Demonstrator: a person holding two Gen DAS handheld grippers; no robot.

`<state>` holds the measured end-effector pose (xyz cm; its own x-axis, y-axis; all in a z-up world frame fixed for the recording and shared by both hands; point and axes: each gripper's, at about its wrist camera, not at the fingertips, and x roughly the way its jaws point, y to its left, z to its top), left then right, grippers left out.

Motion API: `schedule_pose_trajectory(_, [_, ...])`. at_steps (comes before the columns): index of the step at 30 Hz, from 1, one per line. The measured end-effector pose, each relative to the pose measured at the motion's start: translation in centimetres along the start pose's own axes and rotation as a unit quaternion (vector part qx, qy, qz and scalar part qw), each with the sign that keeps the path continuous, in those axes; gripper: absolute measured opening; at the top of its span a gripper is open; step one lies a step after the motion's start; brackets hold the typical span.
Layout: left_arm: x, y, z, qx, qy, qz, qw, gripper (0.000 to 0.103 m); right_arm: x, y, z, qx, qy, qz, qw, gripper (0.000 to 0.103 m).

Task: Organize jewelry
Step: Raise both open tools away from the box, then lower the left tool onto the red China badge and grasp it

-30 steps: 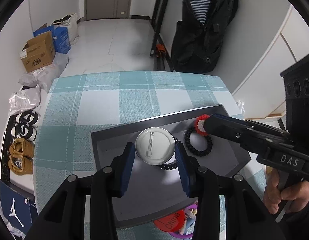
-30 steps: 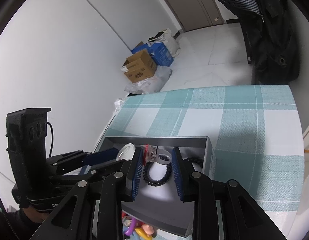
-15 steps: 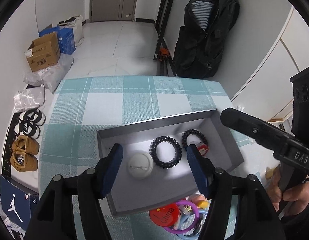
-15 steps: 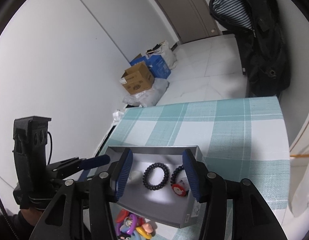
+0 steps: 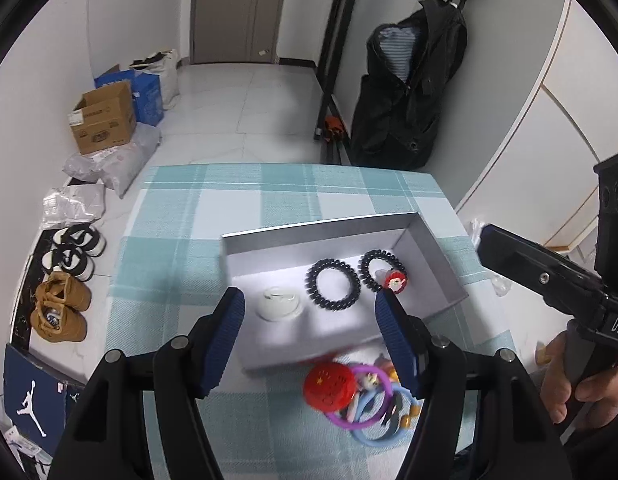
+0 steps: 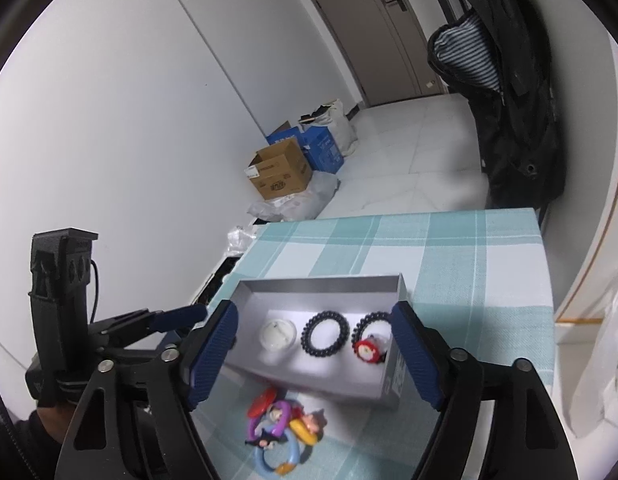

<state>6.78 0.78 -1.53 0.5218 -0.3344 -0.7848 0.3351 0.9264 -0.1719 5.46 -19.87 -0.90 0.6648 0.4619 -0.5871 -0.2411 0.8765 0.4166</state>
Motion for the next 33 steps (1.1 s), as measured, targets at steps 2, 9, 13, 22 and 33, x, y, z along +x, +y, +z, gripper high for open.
schedule_pose_trajectory(2, [-0.6,0.4,-0.4,-0.008,-0.005,0.004,1.0000,0.064,-0.4,0.1,-0.5,0.001,0.002,-0.003,1.000,0.084])
schedule_pose_trajectory(9, [-1.8,2.3,-2.3,-0.050,0.002,0.009,0.9987,0.065,-1.5,0.8,-2.1,0.000,0.010,-0.011,1.000,0.086])
schedule_pose_trajectory(13, [-1.9,2.1,-3.4,-0.049,0.009,0.006,0.9987,0.073,-1.6,1.3,-3.2,0.000,0.021,-0.012,1.000,0.088])
schedule_pose_trajectory(22, [1.9,2.4,-4.6,-0.073,0.092,-0.078,0.9901,0.073,-1.7,1.9,-5.5,0.005,0.045,-0.023,0.999,0.089])
schedule_pose_trajectory(33, [5.7,1.5,-4.0,-0.070,0.124,-0.092,0.9854,0.072,-2.1,0.7,-6.7,0.012,0.060,-0.033,0.998,0.089])
